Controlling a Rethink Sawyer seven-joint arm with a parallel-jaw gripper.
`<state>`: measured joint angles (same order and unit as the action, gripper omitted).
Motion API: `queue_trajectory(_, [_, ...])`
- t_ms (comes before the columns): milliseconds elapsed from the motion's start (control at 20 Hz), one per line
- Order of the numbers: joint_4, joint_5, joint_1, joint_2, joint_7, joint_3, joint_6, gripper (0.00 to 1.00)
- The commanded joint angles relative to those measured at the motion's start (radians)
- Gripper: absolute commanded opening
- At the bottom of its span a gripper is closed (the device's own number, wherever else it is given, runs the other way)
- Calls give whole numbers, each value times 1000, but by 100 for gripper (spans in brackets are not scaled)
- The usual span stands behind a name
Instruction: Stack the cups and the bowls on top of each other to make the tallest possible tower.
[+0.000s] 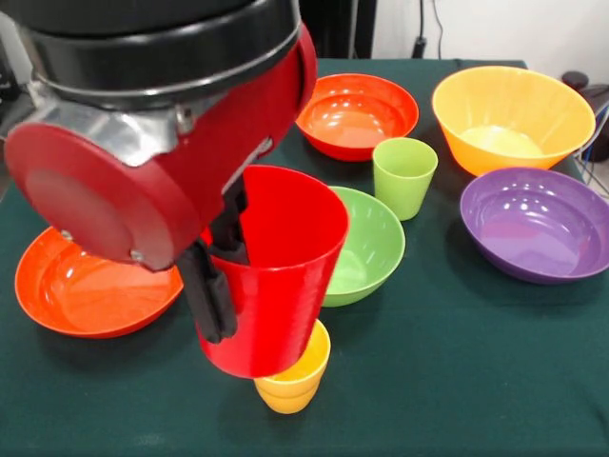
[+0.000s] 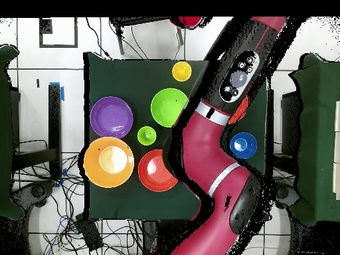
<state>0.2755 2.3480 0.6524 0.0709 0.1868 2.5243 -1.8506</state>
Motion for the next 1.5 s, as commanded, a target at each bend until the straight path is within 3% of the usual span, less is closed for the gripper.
queue_trajectory(50, [9, -66, -22, 115, 128, -301, -122, 0])
queue_trajectory(150, [30, -104, -13, 115, 147, -331, -128, 0])
queue_trajectory(450, [199, -327, 76, 117, 263, -485, -155, 0])
queue_trajectory(800, [330, -541, 134, 142, 362, -624, -135, 0])
queue_trajectory(1250, [393, -709, 151, 182, 428, -773, -112, 0])
queue_trajectory(1400, [531, -818, 215, 190, 536, -823, -89, 0])
queue_trajectory(1500, [572, -868, 231, 200, 575, -855, -73, 0])
